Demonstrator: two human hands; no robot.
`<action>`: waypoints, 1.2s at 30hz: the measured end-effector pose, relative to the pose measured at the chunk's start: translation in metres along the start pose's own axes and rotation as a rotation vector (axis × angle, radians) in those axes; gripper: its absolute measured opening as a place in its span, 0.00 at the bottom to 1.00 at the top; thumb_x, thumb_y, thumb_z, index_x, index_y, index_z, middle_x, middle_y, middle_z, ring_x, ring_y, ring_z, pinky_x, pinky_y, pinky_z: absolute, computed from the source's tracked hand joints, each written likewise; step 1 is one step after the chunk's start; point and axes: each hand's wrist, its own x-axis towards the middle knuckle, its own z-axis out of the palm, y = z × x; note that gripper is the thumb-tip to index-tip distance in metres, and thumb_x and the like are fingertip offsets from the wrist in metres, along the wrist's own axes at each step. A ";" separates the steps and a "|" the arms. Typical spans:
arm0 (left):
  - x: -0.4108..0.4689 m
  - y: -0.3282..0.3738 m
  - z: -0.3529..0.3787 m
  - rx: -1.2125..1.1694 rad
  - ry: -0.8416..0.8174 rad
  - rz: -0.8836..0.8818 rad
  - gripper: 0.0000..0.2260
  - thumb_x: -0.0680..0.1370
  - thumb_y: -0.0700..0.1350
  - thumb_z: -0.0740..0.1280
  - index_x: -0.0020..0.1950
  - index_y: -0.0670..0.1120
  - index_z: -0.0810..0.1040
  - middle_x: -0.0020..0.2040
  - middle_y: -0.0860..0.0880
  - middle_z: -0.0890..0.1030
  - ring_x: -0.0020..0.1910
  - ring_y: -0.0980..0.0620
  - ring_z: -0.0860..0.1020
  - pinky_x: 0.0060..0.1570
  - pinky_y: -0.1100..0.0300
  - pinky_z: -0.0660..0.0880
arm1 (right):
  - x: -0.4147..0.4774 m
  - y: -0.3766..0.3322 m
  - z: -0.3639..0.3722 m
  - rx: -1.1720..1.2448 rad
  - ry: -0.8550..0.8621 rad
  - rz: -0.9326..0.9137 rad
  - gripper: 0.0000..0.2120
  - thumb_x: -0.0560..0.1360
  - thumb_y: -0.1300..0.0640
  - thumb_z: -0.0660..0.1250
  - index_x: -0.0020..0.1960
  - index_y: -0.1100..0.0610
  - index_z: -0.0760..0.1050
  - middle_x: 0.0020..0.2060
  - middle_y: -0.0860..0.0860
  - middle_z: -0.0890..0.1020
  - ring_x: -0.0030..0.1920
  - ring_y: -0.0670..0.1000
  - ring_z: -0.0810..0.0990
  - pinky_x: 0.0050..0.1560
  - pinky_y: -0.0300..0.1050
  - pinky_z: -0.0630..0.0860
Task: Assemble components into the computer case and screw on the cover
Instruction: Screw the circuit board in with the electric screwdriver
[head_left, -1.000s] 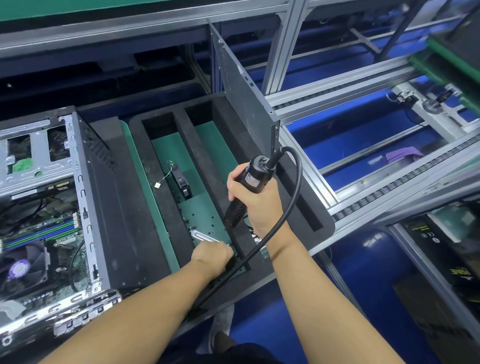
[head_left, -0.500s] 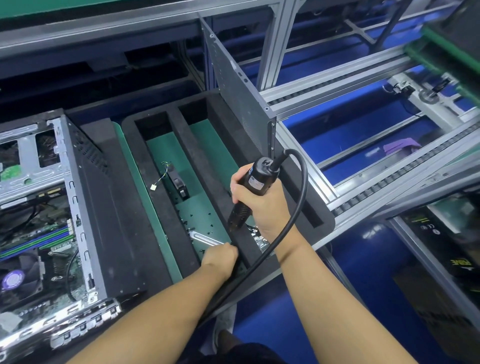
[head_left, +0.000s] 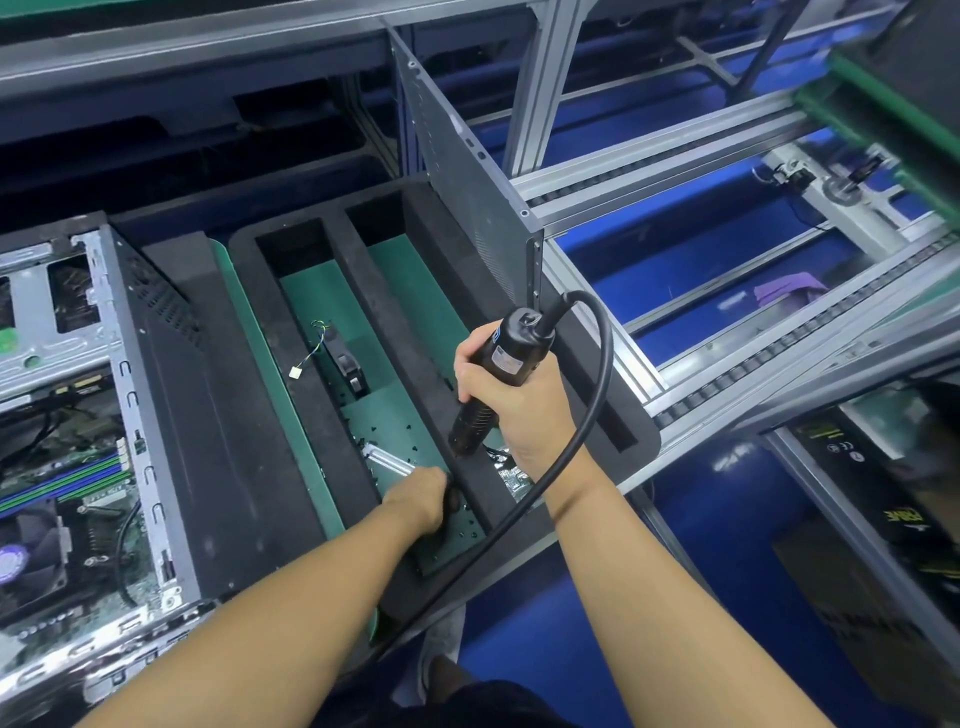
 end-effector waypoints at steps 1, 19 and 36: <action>0.000 -0.003 -0.003 0.010 -0.005 0.005 0.07 0.76 0.35 0.61 0.46 0.47 0.72 0.57 0.41 0.78 0.56 0.40 0.79 0.51 0.51 0.77 | 0.000 0.002 0.000 0.009 0.004 0.004 0.07 0.73 0.62 0.71 0.47 0.51 0.78 0.36 0.52 0.80 0.36 0.52 0.79 0.45 0.47 0.77; -0.008 0.017 0.007 0.061 -0.001 -0.082 0.12 0.78 0.34 0.59 0.60 0.41 0.75 0.59 0.42 0.77 0.57 0.40 0.79 0.50 0.49 0.76 | -0.005 0.003 0.000 0.085 0.039 0.023 0.09 0.73 0.64 0.70 0.47 0.50 0.79 0.35 0.53 0.80 0.36 0.53 0.78 0.44 0.47 0.78; -0.042 -0.043 -0.129 -2.107 0.124 -0.291 0.09 0.79 0.44 0.69 0.40 0.44 0.75 0.25 0.51 0.79 0.22 0.59 0.78 0.25 0.64 0.78 | 0.029 -0.070 0.056 0.315 0.100 -0.103 0.12 0.69 0.68 0.69 0.41 0.51 0.79 0.36 0.53 0.78 0.34 0.55 0.74 0.44 0.52 0.73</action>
